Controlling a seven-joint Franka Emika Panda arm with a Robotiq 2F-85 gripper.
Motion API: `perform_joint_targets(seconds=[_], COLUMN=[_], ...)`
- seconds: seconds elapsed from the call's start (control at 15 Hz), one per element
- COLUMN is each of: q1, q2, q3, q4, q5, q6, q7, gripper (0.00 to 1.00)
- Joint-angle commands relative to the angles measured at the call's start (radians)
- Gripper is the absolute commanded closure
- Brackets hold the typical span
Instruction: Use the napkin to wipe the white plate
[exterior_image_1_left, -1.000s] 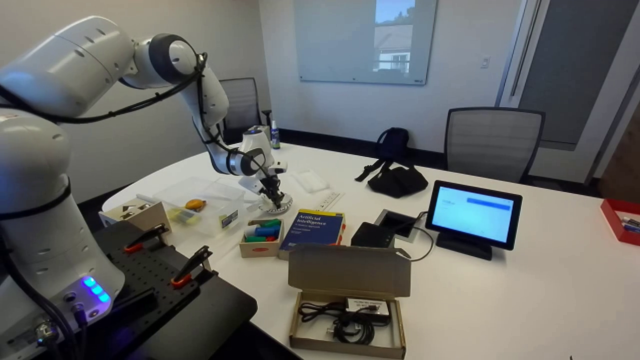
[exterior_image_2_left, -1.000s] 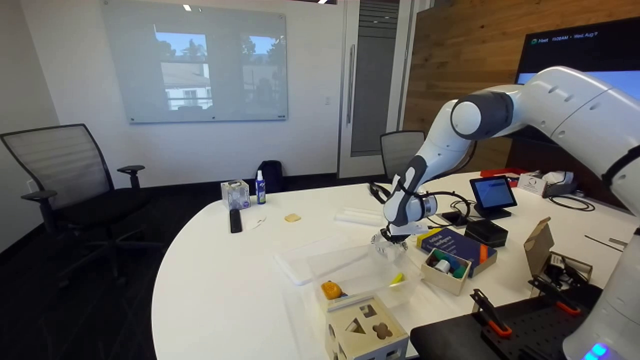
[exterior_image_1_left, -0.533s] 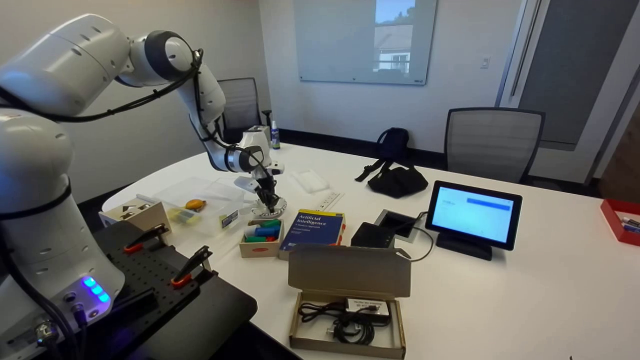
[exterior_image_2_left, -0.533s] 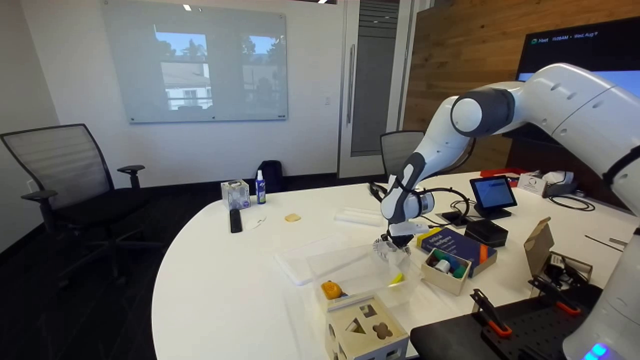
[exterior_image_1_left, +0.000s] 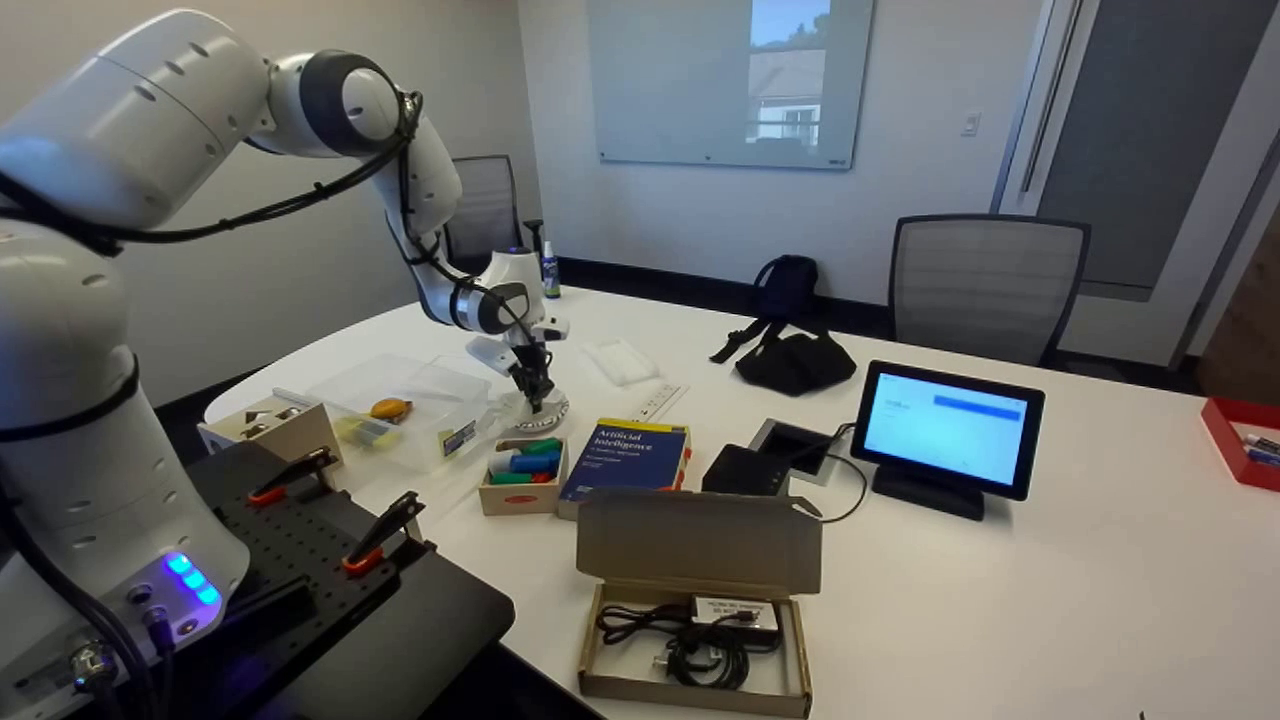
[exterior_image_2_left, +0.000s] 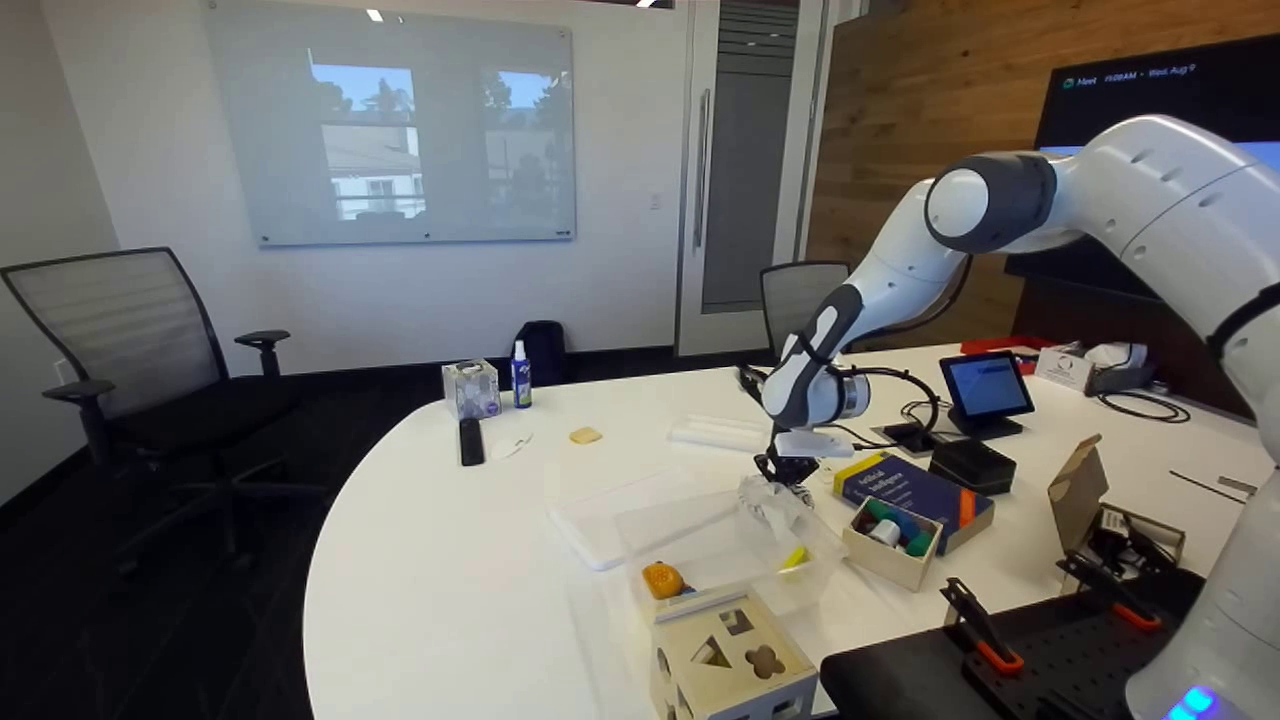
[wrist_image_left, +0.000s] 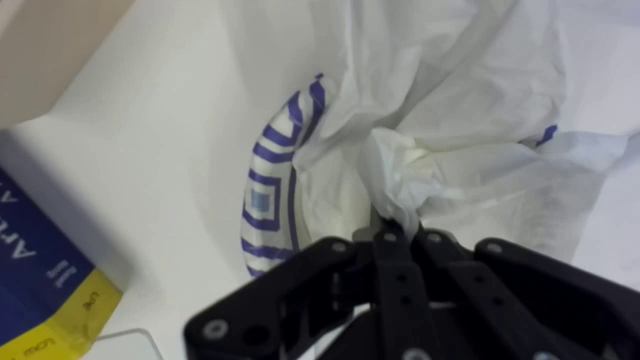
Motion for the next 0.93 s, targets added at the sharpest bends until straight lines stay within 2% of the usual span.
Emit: perform_joint_targets(seconds=[0.0,0.33,0.53,0.73,0.87], q1=[-0.020,0.105,0.177,0.199,0.180], q2=[-0.042,-0.055,-0.083,-0.120,-0.142], q3=[0.030,-0.099,-0.165,-0.170,-0.140], q4=[-0.051,-0.085,-0.122,-0.157,-0.173], q5=[0.019,-0.031,-0.058,-0.078,-0.086], q6=[0.032,0.094,0.074,0.031,0.011], q7=[-0.028,0.045,0.046,0.020,-0.003], gripper=[0.99,0.99,0.99,0.99,0.99])
